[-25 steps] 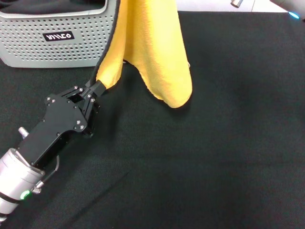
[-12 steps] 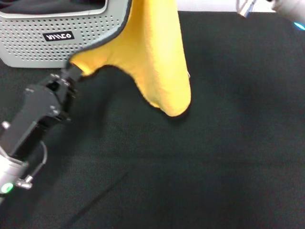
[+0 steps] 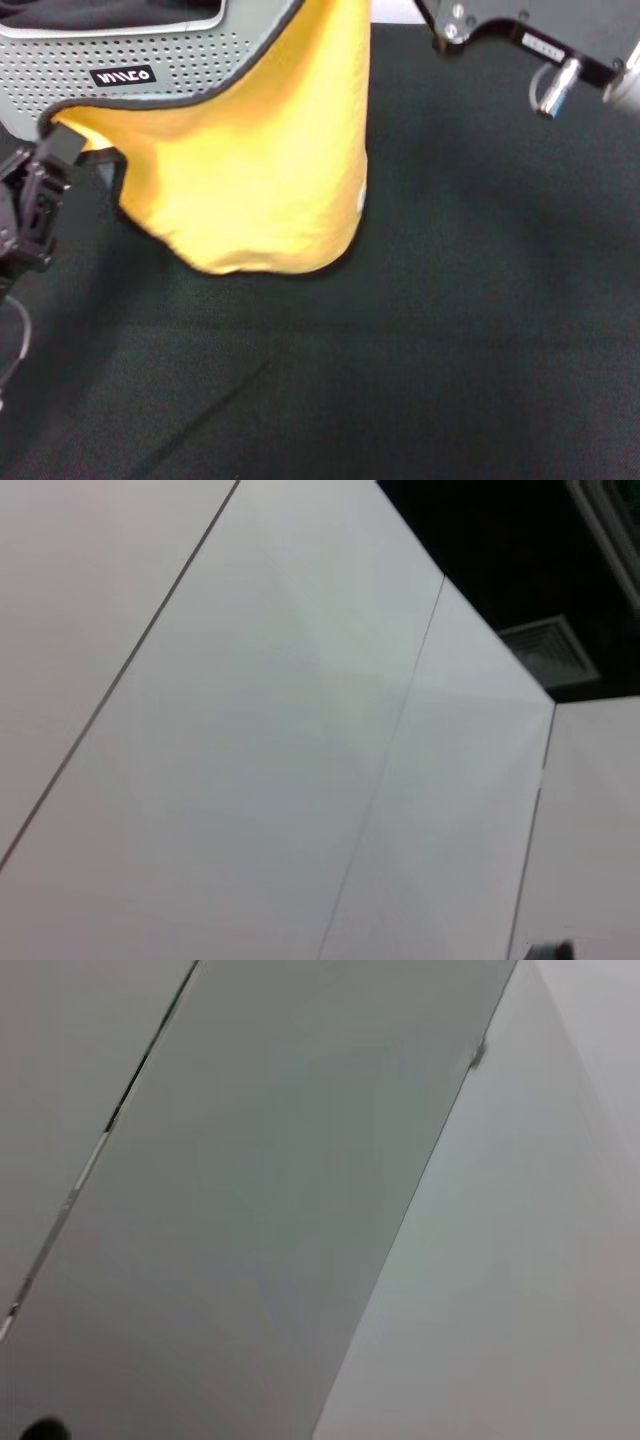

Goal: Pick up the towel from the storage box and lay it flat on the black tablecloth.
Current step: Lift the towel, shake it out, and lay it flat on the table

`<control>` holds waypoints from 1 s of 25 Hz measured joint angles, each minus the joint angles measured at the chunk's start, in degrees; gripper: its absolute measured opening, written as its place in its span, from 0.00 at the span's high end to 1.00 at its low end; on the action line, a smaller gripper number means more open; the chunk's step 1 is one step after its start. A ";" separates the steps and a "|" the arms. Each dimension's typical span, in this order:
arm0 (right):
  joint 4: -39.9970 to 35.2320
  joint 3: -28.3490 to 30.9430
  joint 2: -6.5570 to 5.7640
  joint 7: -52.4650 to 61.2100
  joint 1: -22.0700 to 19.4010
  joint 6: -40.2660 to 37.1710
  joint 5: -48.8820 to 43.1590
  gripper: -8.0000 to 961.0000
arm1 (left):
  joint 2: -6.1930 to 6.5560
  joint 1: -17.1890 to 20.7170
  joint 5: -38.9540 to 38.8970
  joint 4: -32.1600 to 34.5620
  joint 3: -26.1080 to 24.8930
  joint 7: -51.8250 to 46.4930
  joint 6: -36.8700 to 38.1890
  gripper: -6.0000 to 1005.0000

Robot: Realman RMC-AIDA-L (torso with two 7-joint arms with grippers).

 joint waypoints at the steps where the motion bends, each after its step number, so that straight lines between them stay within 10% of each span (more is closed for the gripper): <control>1: -0.34 0.00 -0.03 1.49 -0.37 0.02 -1.00 0.98 | 0.23 0.17 0.11 0.04 0.03 -0.57 0.65 0.99; 25: -17.17 -10.48 -0.24 18.17 -14.34 2.26 -23.14 0.98 | 7.48 11.89 6.77 16.07 0.21 -14.44 4.26 0.99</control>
